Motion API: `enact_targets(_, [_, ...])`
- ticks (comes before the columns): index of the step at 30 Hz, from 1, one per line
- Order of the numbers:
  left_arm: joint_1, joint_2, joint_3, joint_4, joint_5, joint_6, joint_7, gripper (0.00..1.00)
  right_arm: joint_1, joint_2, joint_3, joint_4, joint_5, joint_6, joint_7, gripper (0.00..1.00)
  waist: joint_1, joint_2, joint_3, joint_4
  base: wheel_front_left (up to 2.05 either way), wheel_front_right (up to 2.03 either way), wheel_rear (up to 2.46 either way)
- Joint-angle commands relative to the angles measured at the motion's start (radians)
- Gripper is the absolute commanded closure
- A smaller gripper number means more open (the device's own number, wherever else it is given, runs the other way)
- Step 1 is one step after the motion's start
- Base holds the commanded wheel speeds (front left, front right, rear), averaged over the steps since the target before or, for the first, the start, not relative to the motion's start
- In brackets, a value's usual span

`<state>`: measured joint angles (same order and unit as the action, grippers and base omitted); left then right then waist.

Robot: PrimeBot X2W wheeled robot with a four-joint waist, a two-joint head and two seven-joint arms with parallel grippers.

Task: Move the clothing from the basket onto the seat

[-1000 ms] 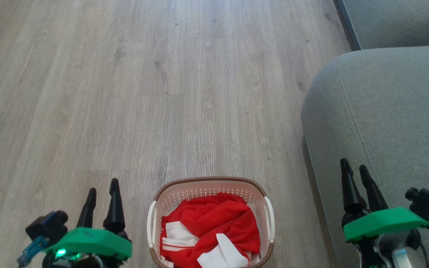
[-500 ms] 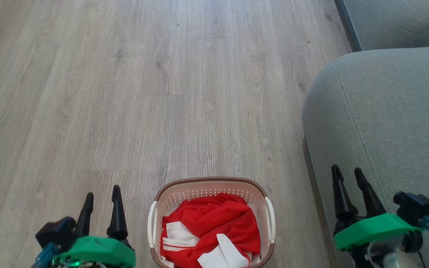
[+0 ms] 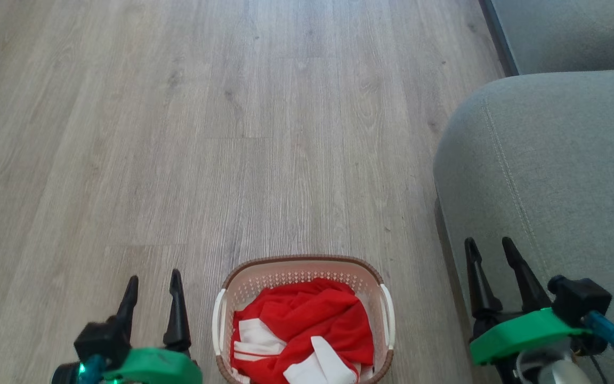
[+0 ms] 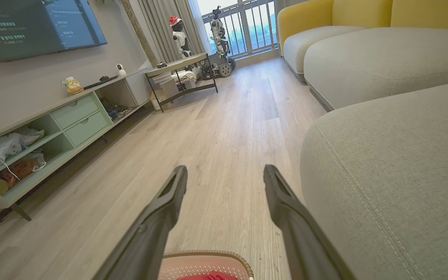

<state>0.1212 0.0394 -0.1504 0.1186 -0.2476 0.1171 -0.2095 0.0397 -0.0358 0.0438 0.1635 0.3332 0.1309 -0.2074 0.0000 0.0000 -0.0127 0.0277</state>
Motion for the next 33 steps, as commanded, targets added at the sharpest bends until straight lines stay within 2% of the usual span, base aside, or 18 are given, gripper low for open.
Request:
enact_targets(1, [-0.014,0.01,0.02,-0.04,0.037,0.012,-0.018,0.0,-0.01,-0.013,0.03,-0.044,-0.035,0.0,-0.02,0.0,0.0,0.0,-0.001,0.0,0.0,0.0,0.0])
enact_targets(14, [0.007,0.011,0.003,-0.051,0.158,0.04,-0.052,0.0,0.003,-0.014,0.056,-0.055,-0.176,0.0,-0.054,0.0,0.0,0.0,-0.005,0.001,0.0,0.0,0.0])
enact_targets(33, [0.003,0.011,0.007,-0.041,0.151,0.04,-0.052,0.0,-0.001,-0.014,0.055,-0.052,-0.175,0.0,-0.054,0.0,0.0,0.0,0.001,0.0,0.0,0.0,0.0])
